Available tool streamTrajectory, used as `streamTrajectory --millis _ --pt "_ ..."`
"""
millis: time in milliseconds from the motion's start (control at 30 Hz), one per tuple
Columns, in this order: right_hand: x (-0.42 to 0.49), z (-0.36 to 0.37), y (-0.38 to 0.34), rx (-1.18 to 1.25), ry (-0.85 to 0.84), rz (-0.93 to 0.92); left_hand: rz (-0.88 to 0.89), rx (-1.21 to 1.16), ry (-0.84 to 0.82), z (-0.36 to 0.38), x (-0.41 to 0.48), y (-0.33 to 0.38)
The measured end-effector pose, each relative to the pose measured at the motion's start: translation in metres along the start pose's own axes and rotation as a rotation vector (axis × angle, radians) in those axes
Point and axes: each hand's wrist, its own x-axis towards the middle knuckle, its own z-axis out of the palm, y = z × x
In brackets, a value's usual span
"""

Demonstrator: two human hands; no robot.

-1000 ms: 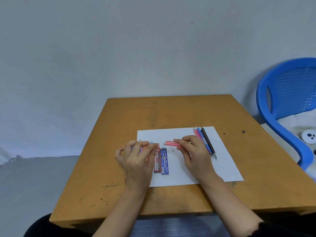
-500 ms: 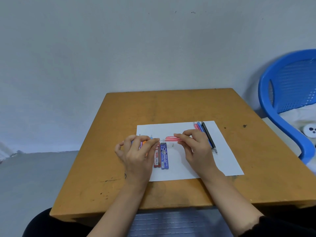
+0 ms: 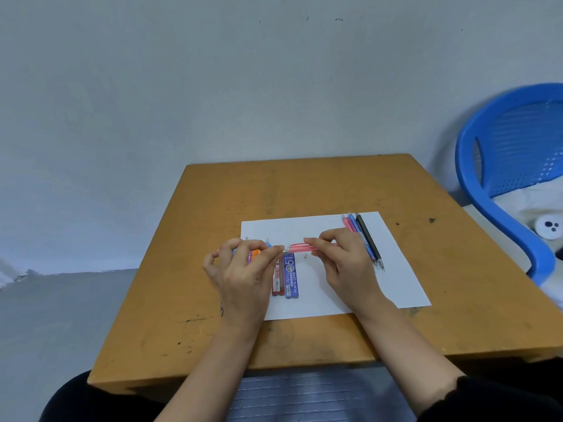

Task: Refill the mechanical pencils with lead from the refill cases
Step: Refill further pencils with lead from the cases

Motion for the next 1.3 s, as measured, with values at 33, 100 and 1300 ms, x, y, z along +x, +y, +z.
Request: streamTrajectory --millis 33,100,1300 --pt "0.000 0.000 0.000 0.000 -0.002 0.000 0.001 0.001 0.000 0.000 0.000 0.000" --pt "0.000 0.000 0.000 -0.005 -0.005 0.000 0.003 0.005 -0.005 0.000 0.000 -0.001" --pt "0.002 -0.008 -0.015 0.156 -0.021 0.208 -0.335 -0.562 -0.057 -0.007 0.029 0.042"
